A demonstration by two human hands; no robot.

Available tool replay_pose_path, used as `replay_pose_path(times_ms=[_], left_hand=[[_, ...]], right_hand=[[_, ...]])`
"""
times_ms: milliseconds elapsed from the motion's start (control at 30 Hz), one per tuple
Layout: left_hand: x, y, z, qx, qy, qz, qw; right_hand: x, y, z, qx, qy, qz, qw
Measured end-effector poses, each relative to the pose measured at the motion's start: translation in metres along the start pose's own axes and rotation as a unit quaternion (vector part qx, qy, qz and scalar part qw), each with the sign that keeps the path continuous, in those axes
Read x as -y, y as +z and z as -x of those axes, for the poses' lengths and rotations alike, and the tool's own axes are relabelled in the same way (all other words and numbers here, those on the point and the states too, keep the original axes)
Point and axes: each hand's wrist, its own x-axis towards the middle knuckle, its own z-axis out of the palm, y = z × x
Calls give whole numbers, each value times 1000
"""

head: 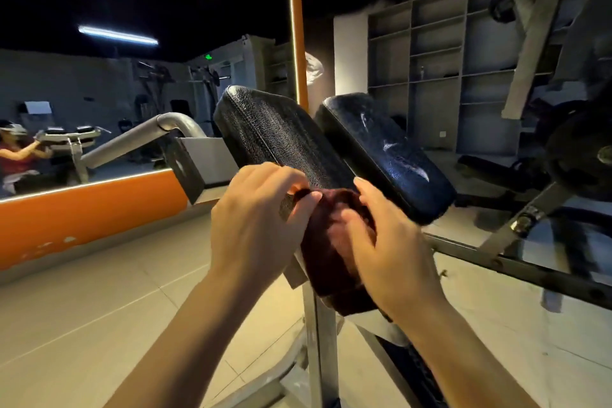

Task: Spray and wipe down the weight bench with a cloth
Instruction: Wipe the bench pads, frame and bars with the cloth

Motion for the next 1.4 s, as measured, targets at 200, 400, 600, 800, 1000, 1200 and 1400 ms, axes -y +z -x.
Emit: replay_pose_path(times_ms=[200, 400, 600, 800, 1000, 1200, 1400], left_hand=[[70, -11, 6, -53, -86, -19, 995], [102, -11, -12, 29, -140, 48, 989], [108, -11, -12, 24, -103, 12, 994], [112, -5, -9, 15, -89, -6, 996], [118, -3, -7, 25, -77, -31, 996], [121, -2, -1, 14, -62, -57, 996], [119, -8, 0, 23, -64, -34, 997]], right_hand=[[-3, 31, -10, 119, 26, 86, 989], [-13, 24, -52, 181, 20, 24, 983], [-11, 42, -106, 141, -10, 1, 990], [16, 72, -204, 103, -48, -22, 993], [65, 94, -262, 142, -107, -15, 984], [87, 86, -221, 150, -184, 0, 971], [79, 69, -144, 152, -250, 25, 956]])
